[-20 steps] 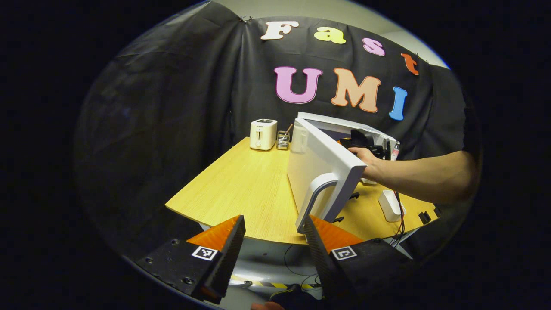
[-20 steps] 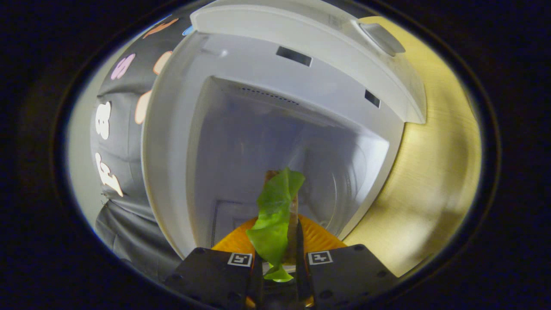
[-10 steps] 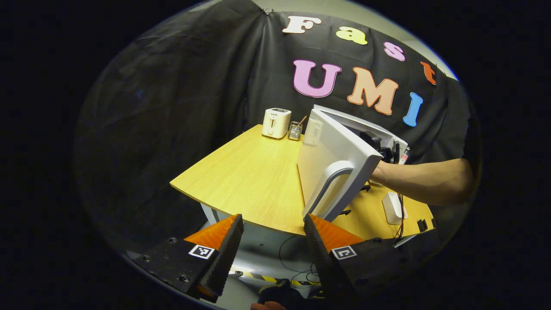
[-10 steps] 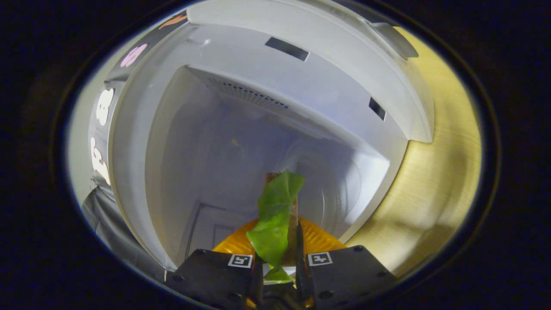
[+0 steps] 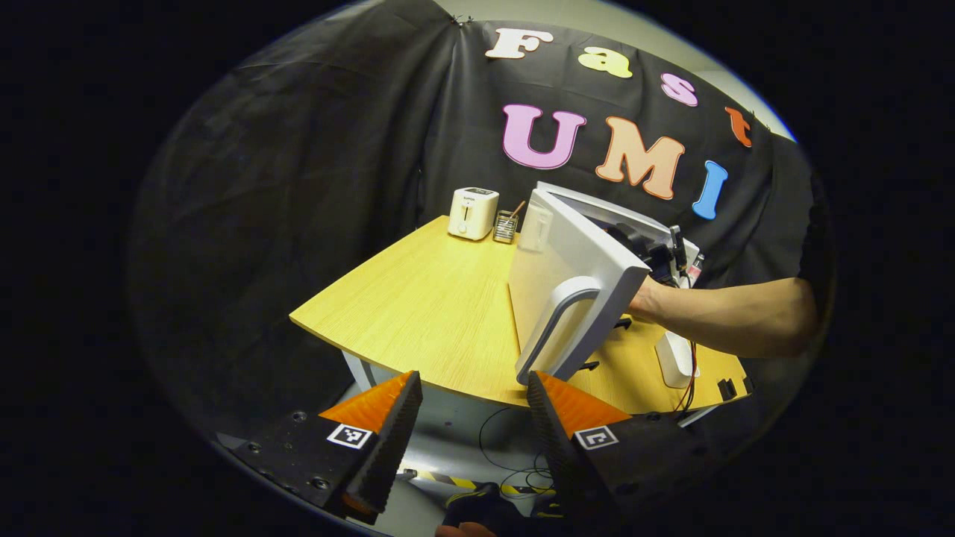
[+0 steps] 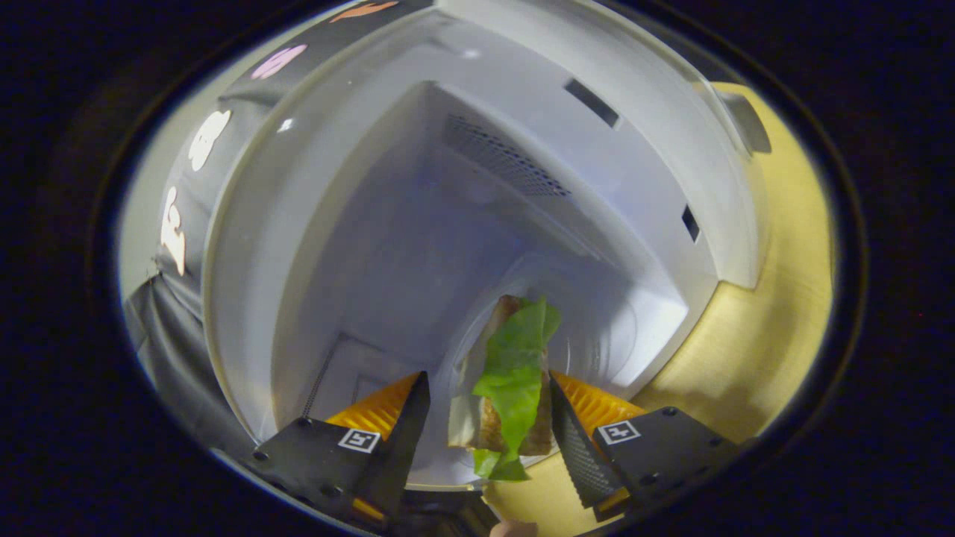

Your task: Open the microwave oven with the left hand, put the food in, and close the microwave oven.

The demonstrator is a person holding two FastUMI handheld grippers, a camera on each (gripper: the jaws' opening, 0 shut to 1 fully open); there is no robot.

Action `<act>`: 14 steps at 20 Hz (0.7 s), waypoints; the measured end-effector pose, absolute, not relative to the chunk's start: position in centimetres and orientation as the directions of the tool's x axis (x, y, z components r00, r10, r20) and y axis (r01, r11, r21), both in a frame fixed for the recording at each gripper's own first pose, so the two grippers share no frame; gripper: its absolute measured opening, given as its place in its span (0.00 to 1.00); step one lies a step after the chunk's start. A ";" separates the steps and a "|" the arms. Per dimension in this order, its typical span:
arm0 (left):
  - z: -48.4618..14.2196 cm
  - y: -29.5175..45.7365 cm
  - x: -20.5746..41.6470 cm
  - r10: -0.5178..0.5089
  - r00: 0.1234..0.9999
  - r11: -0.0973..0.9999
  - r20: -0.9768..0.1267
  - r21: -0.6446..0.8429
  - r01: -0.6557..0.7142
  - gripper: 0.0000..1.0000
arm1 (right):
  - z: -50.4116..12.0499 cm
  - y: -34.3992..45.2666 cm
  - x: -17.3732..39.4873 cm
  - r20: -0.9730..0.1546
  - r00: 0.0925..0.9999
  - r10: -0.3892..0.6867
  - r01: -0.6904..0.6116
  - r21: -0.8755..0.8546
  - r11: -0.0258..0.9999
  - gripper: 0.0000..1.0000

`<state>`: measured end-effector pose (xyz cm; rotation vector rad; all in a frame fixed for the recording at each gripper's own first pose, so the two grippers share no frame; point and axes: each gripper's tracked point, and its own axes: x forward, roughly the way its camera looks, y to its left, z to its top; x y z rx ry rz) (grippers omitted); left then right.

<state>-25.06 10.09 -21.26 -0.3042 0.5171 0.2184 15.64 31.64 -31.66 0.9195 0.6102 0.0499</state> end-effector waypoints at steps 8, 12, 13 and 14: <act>-21.1 10.7 -25.3 0.136 0.851 0.934 -0.507 -0.221 -0.281 0.83 | -30.8 29.6 15.0 -0.465 0.838 0.287 0.058 0.597 0.800 0.90; -21.0 10.4 -24.4 0.118 0.860 0.934 -0.496 -0.238 -0.266 0.83 | -29.9 28.4 14.2 -0.472 0.823 0.316 0.020 0.580 0.814 0.90; -21.0 10.3 -24.1 0.112 0.862 0.935 -0.494 -0.241 -0.260 0.83 | -30.0 28.2 13.8 -0.483 0.813 0.324 0.010 0.569 0.822 0.90; -20.7 10.2 -23.8 0.109 0.867 0.937 -0.486 -0.242 -0.253 0.84 | -30.0 28.0 13.3 -0.488 0.807 0.332 -0.003 0.560 0.829 0.80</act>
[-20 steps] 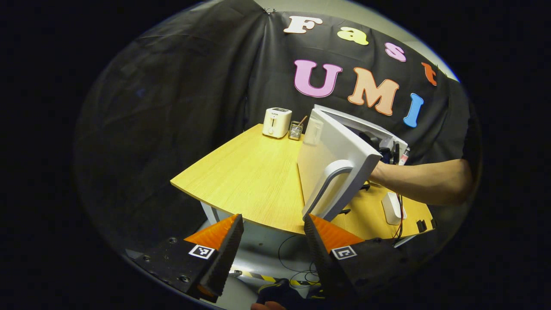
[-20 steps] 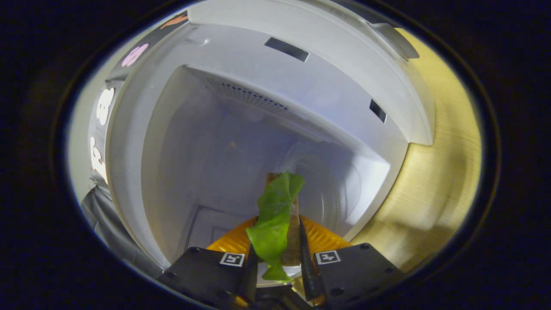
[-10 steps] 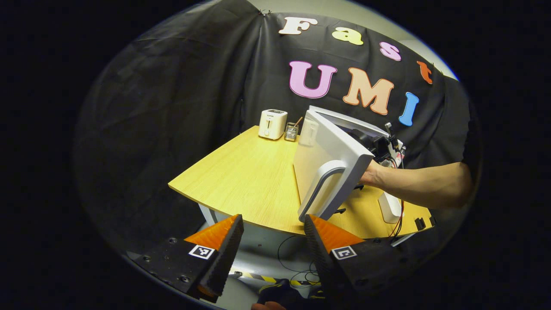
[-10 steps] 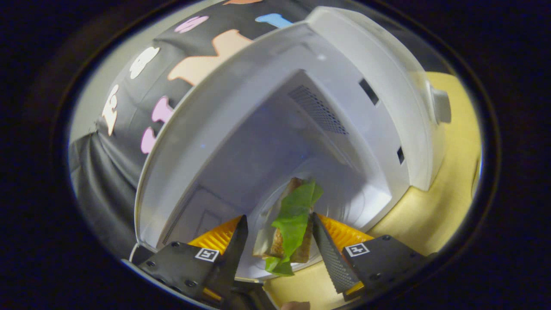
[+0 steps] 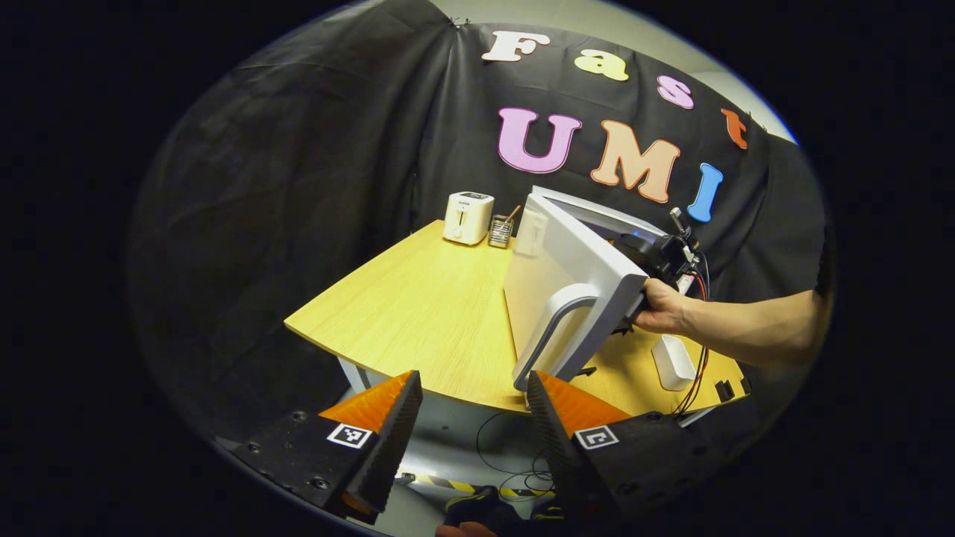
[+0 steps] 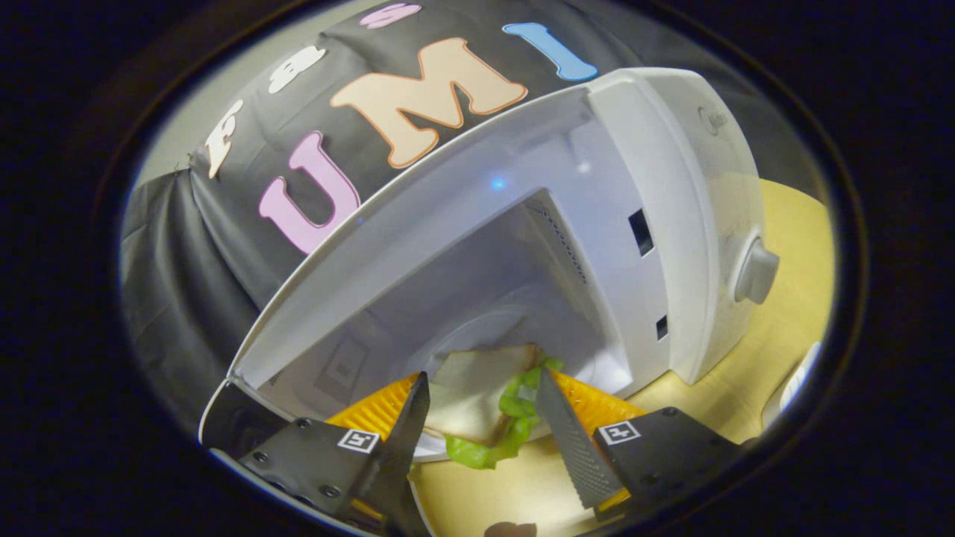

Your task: Open the microwave oven with the left hand, put the food in, and close the microwave oven.

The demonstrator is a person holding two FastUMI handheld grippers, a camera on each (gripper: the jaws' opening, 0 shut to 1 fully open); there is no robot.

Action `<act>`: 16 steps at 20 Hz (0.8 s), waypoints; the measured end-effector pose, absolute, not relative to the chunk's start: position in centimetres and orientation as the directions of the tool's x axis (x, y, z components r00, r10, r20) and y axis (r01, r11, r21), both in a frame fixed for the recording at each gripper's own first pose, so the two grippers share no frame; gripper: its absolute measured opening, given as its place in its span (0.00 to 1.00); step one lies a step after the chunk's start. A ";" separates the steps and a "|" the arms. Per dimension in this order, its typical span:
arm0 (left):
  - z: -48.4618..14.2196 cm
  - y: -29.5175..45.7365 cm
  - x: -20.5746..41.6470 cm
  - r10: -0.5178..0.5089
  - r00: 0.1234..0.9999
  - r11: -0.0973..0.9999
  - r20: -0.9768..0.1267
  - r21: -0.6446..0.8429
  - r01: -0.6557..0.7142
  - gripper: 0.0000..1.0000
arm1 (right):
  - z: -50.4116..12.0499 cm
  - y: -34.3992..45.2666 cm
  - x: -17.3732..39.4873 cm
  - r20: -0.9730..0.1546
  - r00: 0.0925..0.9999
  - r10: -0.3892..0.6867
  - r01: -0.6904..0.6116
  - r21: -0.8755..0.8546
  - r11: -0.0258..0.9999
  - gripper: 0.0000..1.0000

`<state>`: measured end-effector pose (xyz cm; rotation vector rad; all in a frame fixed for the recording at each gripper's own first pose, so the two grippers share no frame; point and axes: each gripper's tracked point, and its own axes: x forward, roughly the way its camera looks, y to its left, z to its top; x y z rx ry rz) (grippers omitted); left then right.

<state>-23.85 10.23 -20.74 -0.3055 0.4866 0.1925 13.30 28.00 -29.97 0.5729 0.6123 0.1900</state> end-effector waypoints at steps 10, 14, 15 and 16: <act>-19.5 11.4 -21.2 0.101 0.897 0.967 -0.431 -0.169 -0.190 0.84 | -24.9 25.8 3.8 -0.481 0.683 0.550 -0.410 0.371 0.833 0.81; -17.4 13.7 -19.7 0.139 0.923 0.977 -0.359 -0.101 -0.187 0.82 | -19.6 23.0 1.8 -0.421 0.683 0.596 -0.580 0.183 0.794 0.84; -17.2 14.2 -19.3 0.151 0.924 0.978 -0.351 -0.084 -0.191 0.81 | -18.3 22.3 1.2 -0.404 0.688 0.603 -0.596 0.160 0.787 0.84; -17.2 14.4 -18.9 0.153 0.925 0.980 -0.348 -0.065 -0.186 0.76 | -16.9 22.0 0.6 -0.382 0.693 0.611 -0.605 0.151 0.781 0.84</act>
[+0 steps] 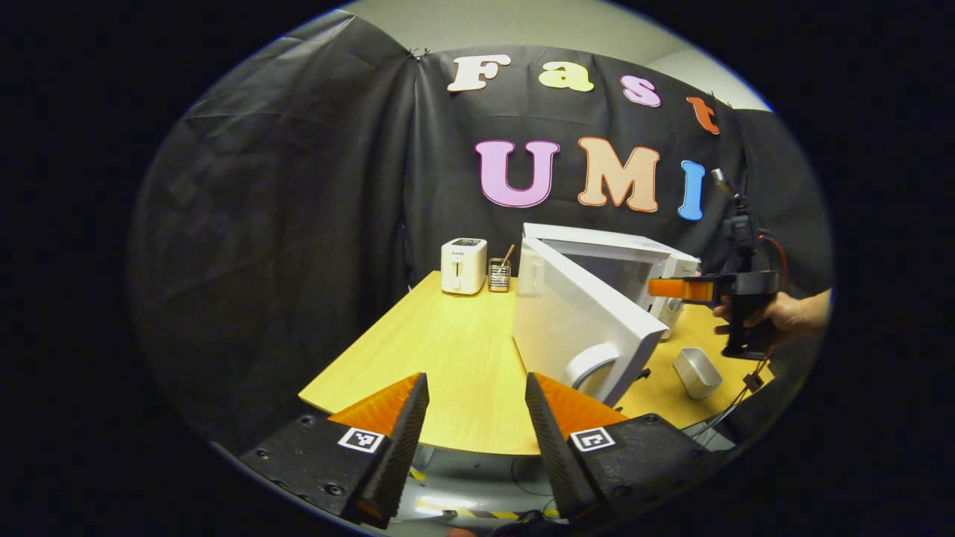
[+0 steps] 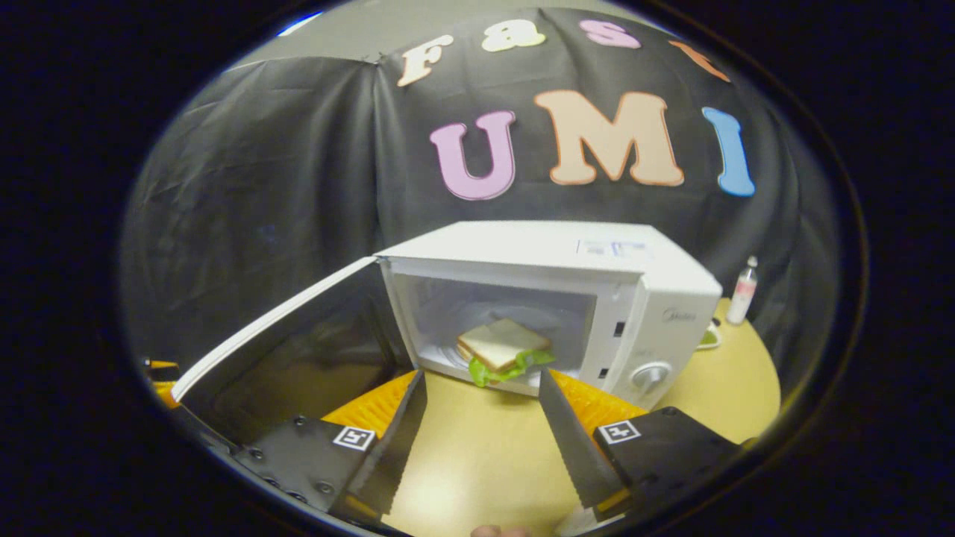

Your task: Open the microwave oven with the left hand, put the food in, and close the microwave oven.

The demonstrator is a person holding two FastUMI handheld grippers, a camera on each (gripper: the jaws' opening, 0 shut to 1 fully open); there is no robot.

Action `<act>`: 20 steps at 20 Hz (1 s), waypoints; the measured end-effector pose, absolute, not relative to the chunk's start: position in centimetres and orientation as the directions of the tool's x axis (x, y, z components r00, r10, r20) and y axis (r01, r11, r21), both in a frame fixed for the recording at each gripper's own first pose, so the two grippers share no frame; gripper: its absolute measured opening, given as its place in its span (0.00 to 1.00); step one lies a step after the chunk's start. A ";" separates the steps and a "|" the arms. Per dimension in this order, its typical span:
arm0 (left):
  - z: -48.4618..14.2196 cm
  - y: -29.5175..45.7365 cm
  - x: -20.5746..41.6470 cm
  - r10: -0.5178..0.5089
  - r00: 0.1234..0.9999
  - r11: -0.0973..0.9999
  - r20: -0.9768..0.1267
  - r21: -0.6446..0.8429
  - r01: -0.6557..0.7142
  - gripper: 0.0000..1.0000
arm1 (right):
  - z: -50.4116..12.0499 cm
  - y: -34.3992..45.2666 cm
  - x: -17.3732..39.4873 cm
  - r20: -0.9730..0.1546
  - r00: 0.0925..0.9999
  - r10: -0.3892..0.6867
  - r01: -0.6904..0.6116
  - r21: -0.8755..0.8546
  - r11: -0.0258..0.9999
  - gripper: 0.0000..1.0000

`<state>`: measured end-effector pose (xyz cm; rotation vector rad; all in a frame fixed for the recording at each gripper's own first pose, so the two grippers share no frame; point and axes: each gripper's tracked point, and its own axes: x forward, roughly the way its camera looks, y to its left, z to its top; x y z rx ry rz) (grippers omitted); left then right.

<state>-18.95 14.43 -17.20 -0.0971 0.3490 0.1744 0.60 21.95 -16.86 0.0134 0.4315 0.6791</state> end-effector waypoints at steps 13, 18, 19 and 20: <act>-23.1 12.3 -15.9 0.125 0.884 0.981 -0.451 0.188 -0.043 0.00 | -7.9 15.6 0.8 -0.306 0.771 0.559 -0.504 0.243 0.829 0.84; -23.3 9.5 -14.1 0.035 0.889 0.985 -0.456 0.166 0.047 0.00 | -7.0 13.9 0.5 -0.298 0.797 0.526 -0.473 0.235 0.849 0.84; -23.5 9.5 -13.7 0.035 0.886 0.987 -0.463 0.157 0.043 0.00 | -6.8 13.5 0.4 -0.298 0.800 0.522 -0.469 0.233 0.852 0.84; -23.5 8.9 -13.4 0.015 0.886 0.990 -0.463 0.134 0.053 0.00 | -6.7 13.2 0.2 -0.298 0.803 0.516 -0.463 0.232 0.855 0.84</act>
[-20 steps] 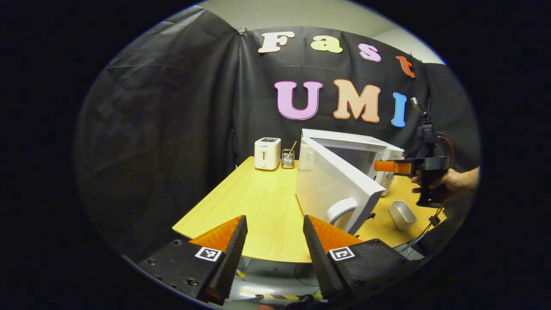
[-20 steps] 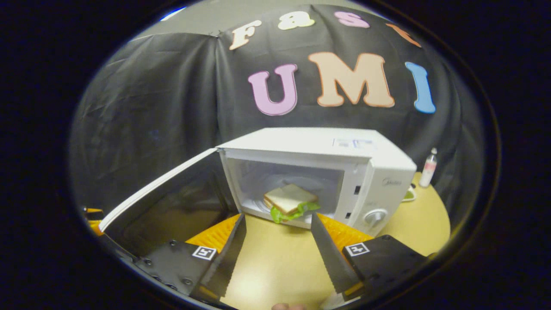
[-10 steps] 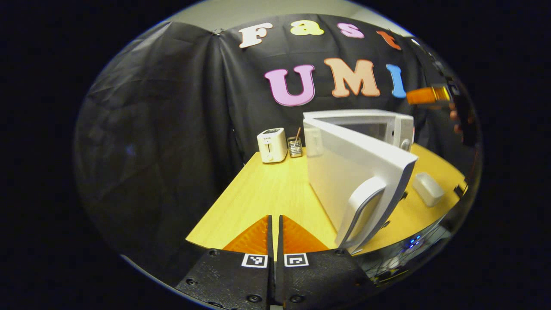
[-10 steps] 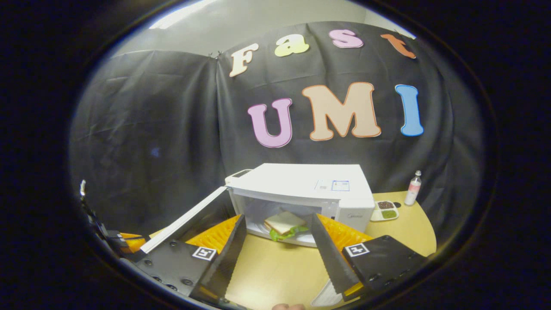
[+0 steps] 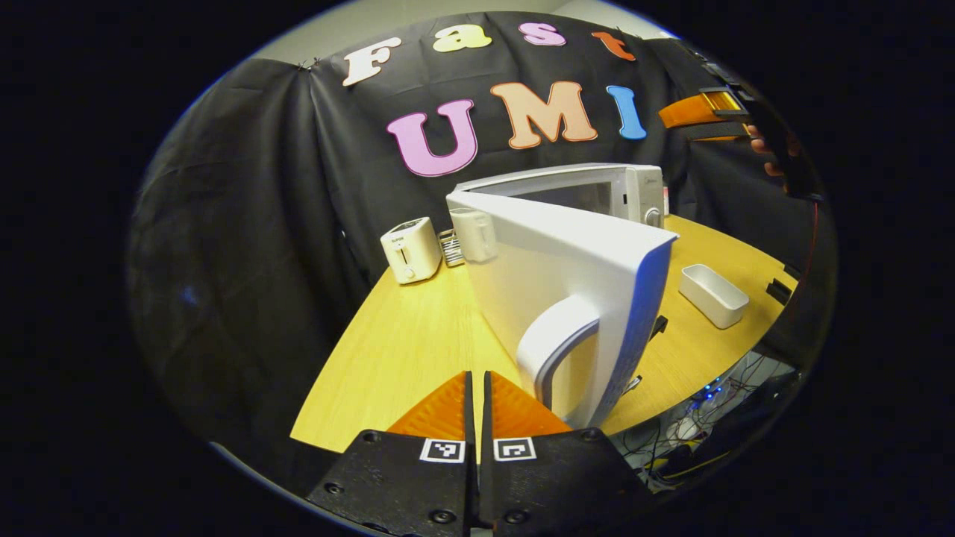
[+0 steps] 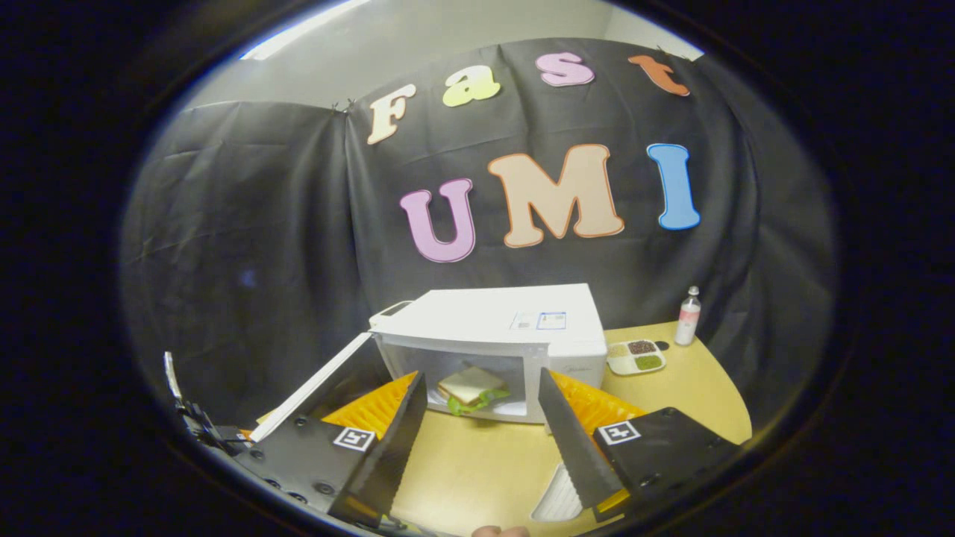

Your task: Open the microwave oven with the left hand, put the food in, and close the microwave oven.

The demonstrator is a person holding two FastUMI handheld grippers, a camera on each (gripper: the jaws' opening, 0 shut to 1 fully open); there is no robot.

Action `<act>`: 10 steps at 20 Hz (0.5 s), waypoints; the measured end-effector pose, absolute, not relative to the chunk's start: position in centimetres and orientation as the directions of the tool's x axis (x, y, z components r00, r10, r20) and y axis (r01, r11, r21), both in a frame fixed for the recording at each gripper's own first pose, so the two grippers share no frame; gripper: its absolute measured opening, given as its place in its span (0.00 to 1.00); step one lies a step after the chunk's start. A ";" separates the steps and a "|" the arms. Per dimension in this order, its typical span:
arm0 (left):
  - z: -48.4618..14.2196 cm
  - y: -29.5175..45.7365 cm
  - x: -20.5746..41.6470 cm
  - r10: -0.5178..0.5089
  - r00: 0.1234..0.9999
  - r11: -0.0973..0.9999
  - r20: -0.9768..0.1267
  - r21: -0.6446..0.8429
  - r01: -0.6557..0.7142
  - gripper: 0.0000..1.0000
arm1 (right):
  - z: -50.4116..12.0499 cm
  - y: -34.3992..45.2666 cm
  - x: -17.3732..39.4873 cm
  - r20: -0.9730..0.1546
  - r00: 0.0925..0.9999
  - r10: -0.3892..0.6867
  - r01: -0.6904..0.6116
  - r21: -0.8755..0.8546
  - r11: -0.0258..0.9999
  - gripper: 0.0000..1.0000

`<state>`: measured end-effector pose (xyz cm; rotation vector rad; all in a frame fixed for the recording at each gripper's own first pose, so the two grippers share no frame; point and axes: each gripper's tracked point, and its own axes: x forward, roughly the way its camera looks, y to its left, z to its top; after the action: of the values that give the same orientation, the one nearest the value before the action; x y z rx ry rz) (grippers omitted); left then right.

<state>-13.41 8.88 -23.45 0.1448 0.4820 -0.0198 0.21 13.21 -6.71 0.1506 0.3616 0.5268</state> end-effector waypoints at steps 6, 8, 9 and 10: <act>-22.6 6.1 -11.3 -0.082 0.894 0.985 -0.441 0.104 0.141 0.00 | -6.1 10.7 0.4 -0.286 0.842 0.457 -0.401 0.234 0.886 0.92; -22.4 5.0 -10.5 -0.119 0.891 0.979 -0.437 0.098 0.179 0.00 | -5.7 10.2 0.4 -0.284 0.851 0.442 -0.385 0.237 0.892 0.84; -22.1 4.4 -10.0 -0.139 0.890 0.976 -0.434 0.094 0.198 0.00 | -5.5 9.9 0.4 -0.280 0.855 0.435 -0.378 0.238 0.895 0.84; -21.9 3.6 -9.5 -0.159 0.889 0.972 -0.429 0.089 0.217 0.00 | -5.2 9.6 0.4 -0.275 0.861 0.427 -0.369 0.240 0.898 0.92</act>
<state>-9.54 3.58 -21.90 0.1366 0.4337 -0.1962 0.39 9.63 -5.24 0.1816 0.3298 0.4201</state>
